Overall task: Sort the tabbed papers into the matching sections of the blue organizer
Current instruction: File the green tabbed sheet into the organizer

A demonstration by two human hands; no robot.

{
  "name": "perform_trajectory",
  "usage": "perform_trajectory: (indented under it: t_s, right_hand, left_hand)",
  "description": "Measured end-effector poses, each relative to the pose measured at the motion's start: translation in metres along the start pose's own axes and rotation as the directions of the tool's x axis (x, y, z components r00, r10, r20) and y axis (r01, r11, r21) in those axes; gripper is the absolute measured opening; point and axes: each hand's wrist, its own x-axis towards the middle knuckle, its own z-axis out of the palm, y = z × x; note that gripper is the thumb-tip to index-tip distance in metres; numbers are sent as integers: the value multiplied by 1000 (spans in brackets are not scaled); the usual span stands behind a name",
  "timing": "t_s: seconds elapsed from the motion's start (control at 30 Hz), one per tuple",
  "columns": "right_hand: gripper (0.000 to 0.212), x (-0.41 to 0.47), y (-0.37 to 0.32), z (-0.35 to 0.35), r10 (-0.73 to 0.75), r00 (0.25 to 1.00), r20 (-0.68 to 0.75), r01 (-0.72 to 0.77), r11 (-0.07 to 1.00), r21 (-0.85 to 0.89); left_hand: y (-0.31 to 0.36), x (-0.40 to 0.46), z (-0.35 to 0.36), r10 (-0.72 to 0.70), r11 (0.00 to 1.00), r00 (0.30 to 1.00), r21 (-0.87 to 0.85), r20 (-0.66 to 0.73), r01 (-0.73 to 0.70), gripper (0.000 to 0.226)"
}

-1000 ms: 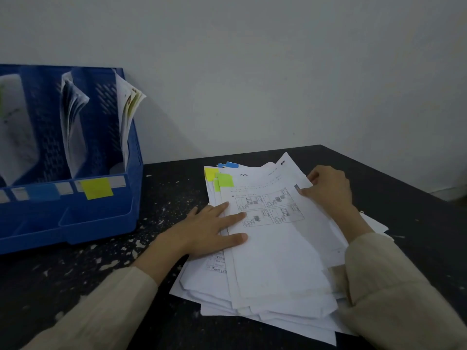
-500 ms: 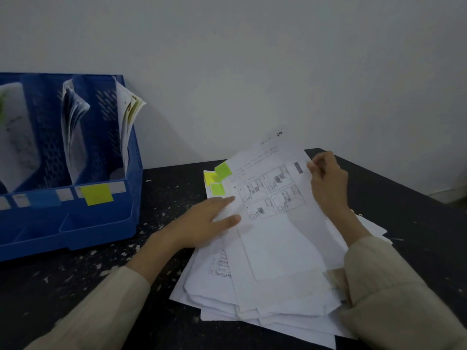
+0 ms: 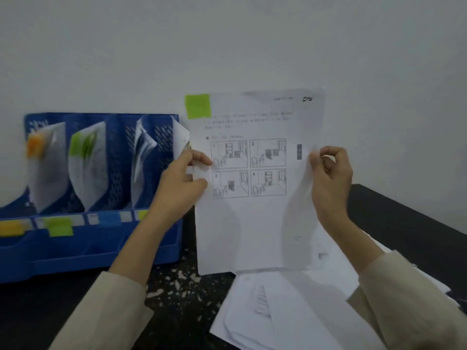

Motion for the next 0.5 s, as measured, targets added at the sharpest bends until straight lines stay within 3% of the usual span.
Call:
perform_trajectory:
  t_s: [0.23, 0.4, 0.5]
  right_hand:
    - [6, -15, -50, 59, -79, 962, 261, 55, 993, 100]
    - [8, -40, -72, 110, -152, 839, 523, 74, 983, 168]
    - [10, -57, -83, 141, -231, 784, 576, 115, 966, 231]
  left_hand:
    - [14, -2, -80, 101, 992, 950, 101, -294, -75, 46]
    - [2, -17, -137, 134, 971, 886, 236, -444, -28, 38]
    - [-3, -30, -163, 212, 928, 819, 373, -533, 2, 32]
